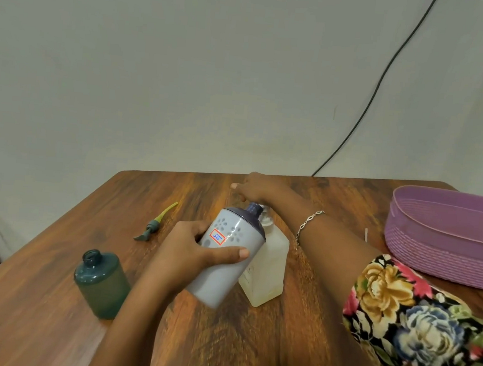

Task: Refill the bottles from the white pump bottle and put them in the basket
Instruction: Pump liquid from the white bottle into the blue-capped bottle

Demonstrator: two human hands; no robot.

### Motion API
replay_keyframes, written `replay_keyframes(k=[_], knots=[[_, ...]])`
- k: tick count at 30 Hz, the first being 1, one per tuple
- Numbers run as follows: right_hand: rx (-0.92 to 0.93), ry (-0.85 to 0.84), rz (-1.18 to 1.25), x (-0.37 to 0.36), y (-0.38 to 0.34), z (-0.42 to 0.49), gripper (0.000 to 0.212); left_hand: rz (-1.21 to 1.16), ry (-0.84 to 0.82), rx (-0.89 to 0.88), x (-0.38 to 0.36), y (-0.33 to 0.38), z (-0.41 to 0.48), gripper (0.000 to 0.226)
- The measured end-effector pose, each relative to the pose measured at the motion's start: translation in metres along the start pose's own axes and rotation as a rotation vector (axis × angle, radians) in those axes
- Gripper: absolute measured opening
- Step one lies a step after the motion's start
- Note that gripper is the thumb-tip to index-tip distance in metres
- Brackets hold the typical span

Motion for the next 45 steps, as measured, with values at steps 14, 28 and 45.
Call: replay_keyframes(k=[14, 28, 45], knots=[[0.034, -0.040, 0.048, 0.005, -0.004, 0.000, 0.040, 0.032, 0.022, -0.039, 0.000, 0.004, 0.002, 0.052], [-0.028, -0.038, -0.131, -0.009, 0.005, 0.006, 0.047, 0.019, -0.014, -0.039, -0.006, -0.010, 0.003, 0.063], [-0.096, -0.152, -0.237, -0.010, -0.002, -0.016, 0.039, 0.030, -0.025, -0.050, -0.010, -0.011, 0.006, 0.072]])
Point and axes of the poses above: each hand's wrist, its own z-axis towards the middle knuckle, its own x-axis out of the back of the hand, y = z × x, the point moved 6 cm from there along z, towards the middle knuckle, and after that the axes turned 14 degrees about z, right-handed, at the moved point
